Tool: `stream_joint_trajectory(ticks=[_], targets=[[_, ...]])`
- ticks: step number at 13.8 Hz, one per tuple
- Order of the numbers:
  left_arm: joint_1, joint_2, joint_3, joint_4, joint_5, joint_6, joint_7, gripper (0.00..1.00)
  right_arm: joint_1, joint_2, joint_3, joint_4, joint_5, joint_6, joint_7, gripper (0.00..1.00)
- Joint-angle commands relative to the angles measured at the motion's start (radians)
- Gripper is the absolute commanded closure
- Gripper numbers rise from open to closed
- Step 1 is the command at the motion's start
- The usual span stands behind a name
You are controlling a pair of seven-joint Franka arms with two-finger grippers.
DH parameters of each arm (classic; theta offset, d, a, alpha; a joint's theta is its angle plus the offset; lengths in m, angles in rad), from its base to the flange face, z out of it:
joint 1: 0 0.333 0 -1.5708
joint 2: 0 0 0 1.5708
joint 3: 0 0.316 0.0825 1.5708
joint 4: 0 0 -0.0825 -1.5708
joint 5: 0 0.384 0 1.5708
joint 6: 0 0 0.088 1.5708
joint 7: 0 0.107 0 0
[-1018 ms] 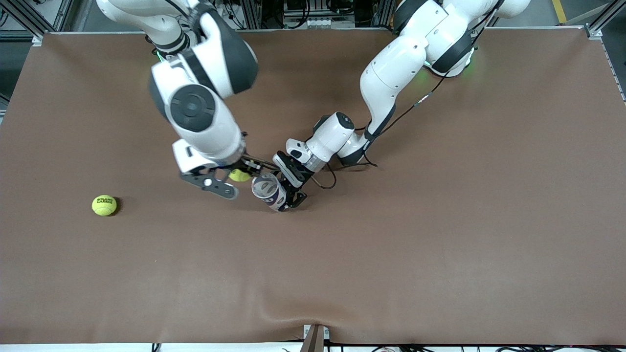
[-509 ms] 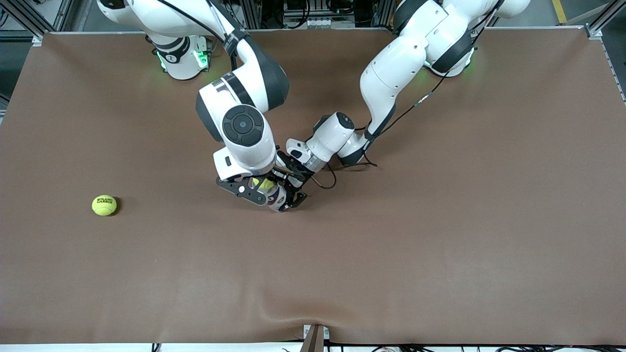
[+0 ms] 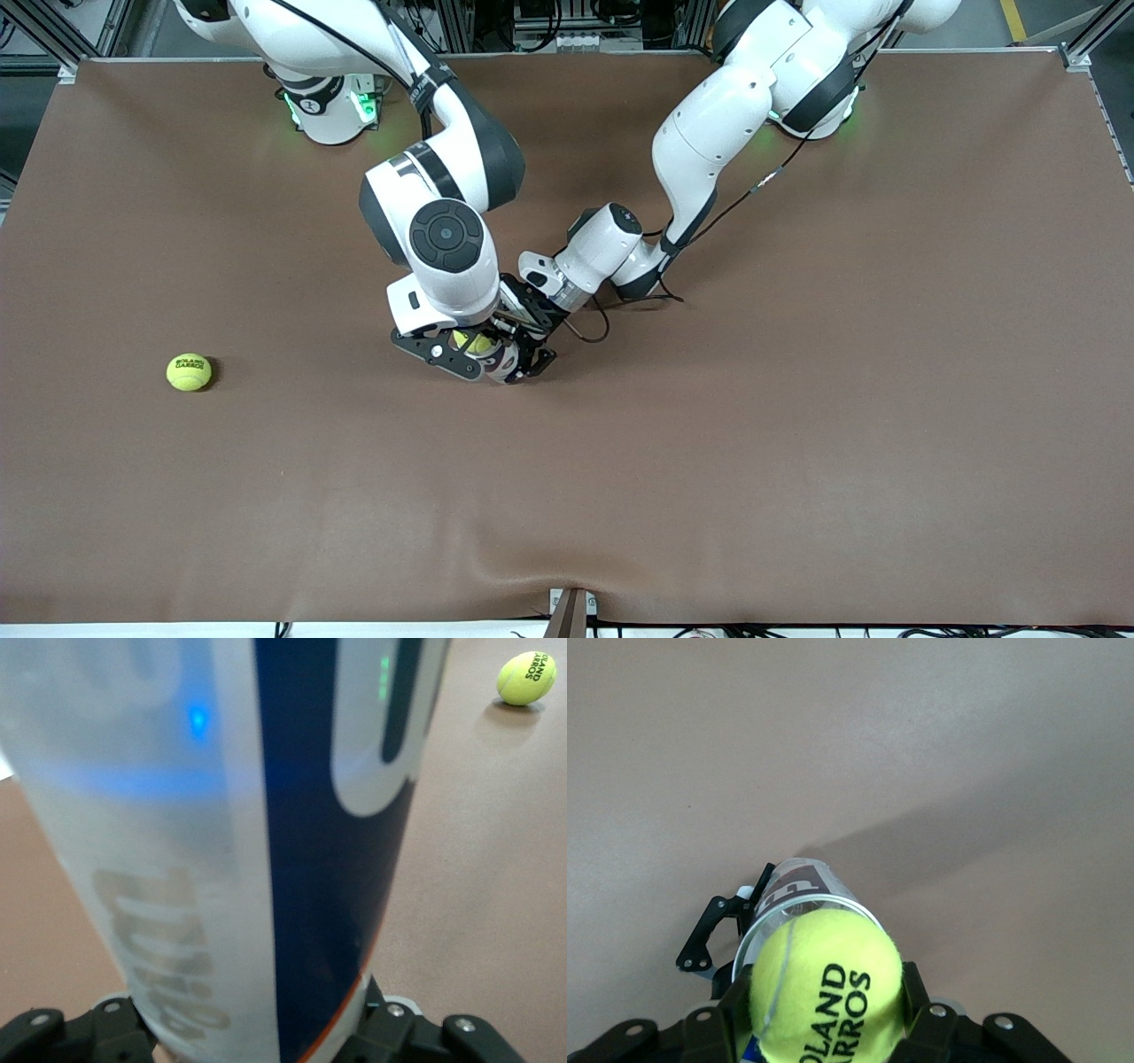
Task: Insert tennis ball vertically with right arm
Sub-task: 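Lower the ball into the tube and open the right gripper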
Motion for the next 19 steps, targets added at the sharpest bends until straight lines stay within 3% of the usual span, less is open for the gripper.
stream_joint_trajectory(ticks=[1, 15, 19], targets=[[0.003, 0.004, -0.001, -0.001, -0.007, 0.014, 0.000, 0.18, 0.007, 0.008, -0.005, 0.014, -0.017, 0.000, 0.023, 0.16], [0.006, 0.002, 0.002, 0.003, -0.008, 0.014, 0.000, 0.18, 0.002, -0.024, -0.003, 0.024, 0.003, -0.014, 0.061, 0.17], [0.006, 0.002, 0.002, 0.003, -0.008, 0.014, 0.000, 0.18, -0.036, -0.057, -0.007, 0.026, 0.009, -0.089, 0.043, 0.25]])
